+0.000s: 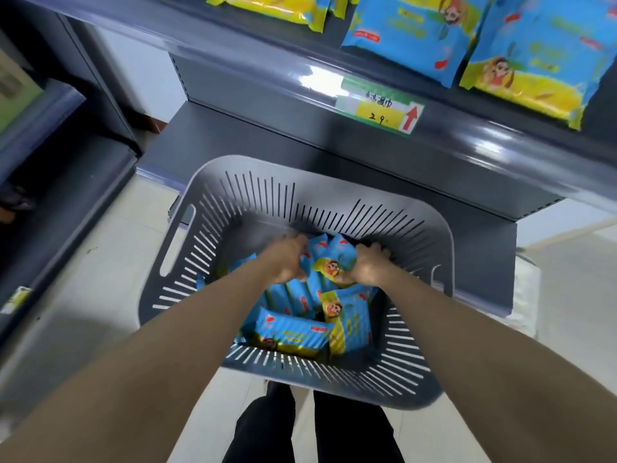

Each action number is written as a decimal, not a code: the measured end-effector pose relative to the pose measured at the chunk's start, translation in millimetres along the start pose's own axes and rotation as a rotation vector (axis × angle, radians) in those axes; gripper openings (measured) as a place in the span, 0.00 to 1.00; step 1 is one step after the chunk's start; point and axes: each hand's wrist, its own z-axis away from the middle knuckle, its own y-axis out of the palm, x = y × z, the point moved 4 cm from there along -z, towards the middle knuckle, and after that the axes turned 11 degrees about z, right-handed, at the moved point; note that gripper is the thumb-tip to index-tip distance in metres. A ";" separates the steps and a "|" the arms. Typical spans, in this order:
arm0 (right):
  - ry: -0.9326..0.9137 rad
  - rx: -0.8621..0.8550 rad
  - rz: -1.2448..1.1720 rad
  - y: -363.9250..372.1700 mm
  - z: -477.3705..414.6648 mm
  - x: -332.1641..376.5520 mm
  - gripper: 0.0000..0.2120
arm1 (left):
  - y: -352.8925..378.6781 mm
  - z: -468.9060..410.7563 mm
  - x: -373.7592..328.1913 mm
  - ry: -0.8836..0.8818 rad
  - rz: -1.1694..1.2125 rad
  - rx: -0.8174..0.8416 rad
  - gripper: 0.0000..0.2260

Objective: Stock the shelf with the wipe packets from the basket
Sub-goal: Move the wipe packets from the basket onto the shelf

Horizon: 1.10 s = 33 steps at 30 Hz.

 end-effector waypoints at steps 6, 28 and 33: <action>-0.046 -0.079 0.126 -19.1 18.5 -0.9 0.17 | 3.3 -2.6 -2.5 -0.042 -0.071 0.010 0.36; 0.002 -0.269 0.171 -79.0 102.5 -3.0 0.18 | 14.2 9.1 -13.2 0.008 -0.227 0.005 0.29; -0.032 -0.309 0.138 -83.9 111.6 -4.5 0.22 | 26.6 10.5 -16.7 0.011 -0.300 0.123 0.26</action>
